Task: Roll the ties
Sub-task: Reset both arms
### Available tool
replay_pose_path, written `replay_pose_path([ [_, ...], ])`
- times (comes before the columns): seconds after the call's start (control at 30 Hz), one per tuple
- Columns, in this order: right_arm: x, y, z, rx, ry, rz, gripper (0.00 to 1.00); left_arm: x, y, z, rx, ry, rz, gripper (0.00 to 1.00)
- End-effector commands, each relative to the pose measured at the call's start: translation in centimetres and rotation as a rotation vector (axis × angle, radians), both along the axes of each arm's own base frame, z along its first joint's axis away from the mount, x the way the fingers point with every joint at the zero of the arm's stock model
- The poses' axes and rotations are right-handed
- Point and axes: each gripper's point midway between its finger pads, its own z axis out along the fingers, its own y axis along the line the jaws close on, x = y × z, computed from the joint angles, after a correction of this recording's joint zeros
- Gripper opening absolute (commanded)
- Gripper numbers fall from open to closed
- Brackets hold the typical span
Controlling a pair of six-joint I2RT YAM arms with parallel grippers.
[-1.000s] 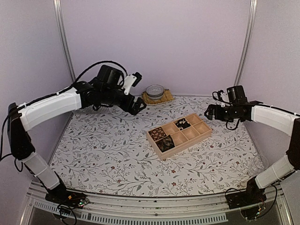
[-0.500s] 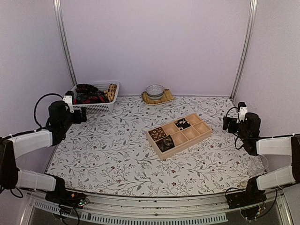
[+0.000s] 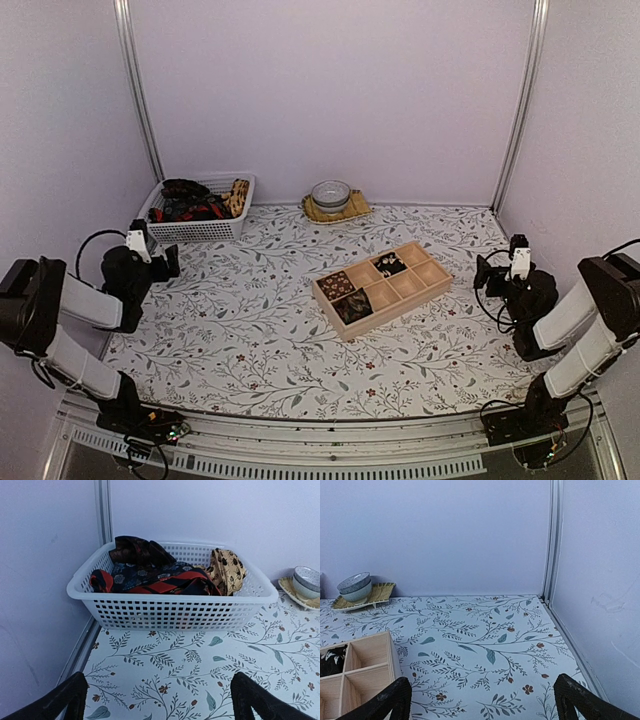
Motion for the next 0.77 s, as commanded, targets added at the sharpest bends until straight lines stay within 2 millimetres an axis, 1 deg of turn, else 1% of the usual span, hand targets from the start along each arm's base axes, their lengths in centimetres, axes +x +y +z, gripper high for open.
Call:
replay_pose_path([
  [0.0,0.2,-0.3,2.1,0.004,-0.094,-0.014,1.00,-1.2,-0.4,2.4,0.033,-0.200,-0.032,1.00],
  [0.03,0.3,-0.3,2.0,0.004,-0.090,-0.015,1.00,-1.5,-0.4,2.4,0.037,-0.220,-0.030,1.00],
  [0.13,0.8,-1.0,1.9,0.011,-0.076,-0.053,1.00,-1.0,-0.6,1.7,0.036,-0.177,-0.025,1.00],
  [0.17,1.1,-1.5,1.9,0.025,-0.071,-0.086,1.00,-1.1,-0.6,2.1,0.048,-0.200,-0.022,1.00],
  [0.23,1.6,-3.0,1.2,0.062,-0.034,-0.177,1.00,-1.1,-0.7,1.9,0.045,-0.189,-0.024,1.00],
  [0.27,1.8,-3.4,1.2,0.077,-0.030,-0.205,1.00,-1.0,-0.7,1.9,0.043,-0.184,-0.023,1.00],
  [0.33,1.8,-3.5,1.3,0.091,-0.030,-0.205,1.00,-1.1,-0.7,2.1,0.057,-0.201,-0.021,1.00],
  [0.53,1.8,-3.5,1.2,0.092,-0.030,-0.205,1.00,-0.5,-1.3,1.8,0.090,-0.172,-0.013,1.00],
  [0.73,2.0,-3.5,1.1,0.090,-0.025,-0.201,1.00,-0.5,-1.4,1.8,0.094,-0.174,-0.016,1.00],
])
